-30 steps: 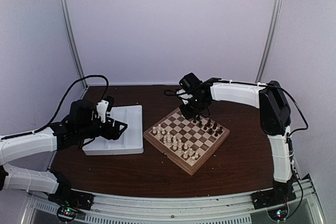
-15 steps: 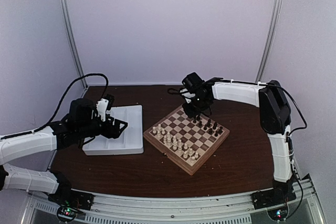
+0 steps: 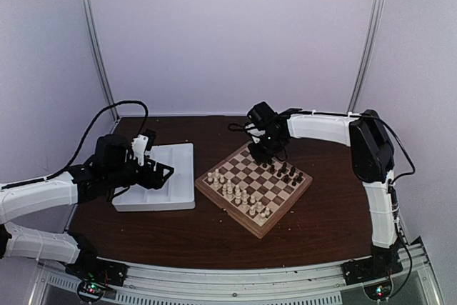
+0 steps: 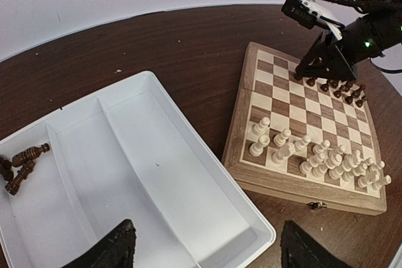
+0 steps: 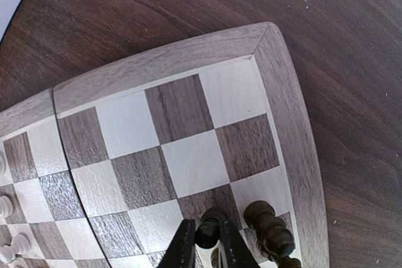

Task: Set up the chess pieces on the board
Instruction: Place the chess piece on the chessboard.

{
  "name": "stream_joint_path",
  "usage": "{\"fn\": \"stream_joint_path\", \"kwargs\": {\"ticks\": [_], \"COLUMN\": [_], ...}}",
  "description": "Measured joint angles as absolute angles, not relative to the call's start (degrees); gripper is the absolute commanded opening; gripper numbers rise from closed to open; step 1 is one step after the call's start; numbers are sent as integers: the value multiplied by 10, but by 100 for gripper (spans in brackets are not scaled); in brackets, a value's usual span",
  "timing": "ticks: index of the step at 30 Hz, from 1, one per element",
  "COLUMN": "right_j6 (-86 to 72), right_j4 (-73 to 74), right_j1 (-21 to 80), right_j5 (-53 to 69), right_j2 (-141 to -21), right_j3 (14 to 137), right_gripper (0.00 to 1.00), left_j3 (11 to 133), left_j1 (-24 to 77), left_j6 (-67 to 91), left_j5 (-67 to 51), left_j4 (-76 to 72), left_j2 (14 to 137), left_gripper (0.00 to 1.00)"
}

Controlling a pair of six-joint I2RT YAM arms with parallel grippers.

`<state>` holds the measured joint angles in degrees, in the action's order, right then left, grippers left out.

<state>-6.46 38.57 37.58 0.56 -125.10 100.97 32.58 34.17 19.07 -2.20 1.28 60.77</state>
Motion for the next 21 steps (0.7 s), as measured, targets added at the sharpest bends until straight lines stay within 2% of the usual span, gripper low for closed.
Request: {"fn": "stream_joint_path", "kwargs": {"ticks": [15,21], "right_j6": [-71,-73], "right_j4": [380,380], "right_j1": [376,376], "right_j5": [15,15], "right_j2": [-1251,-1251], "right_j3": [1008,1008], "right_gripper": [27,26], "left_j3": [328,332], "left_j1": [342,342], "left_j6": [191,190], "left_j5": [-25,-32], "left_j4": [14,14], "left_j2": [608,608], "left_gripper": [80,80]}}
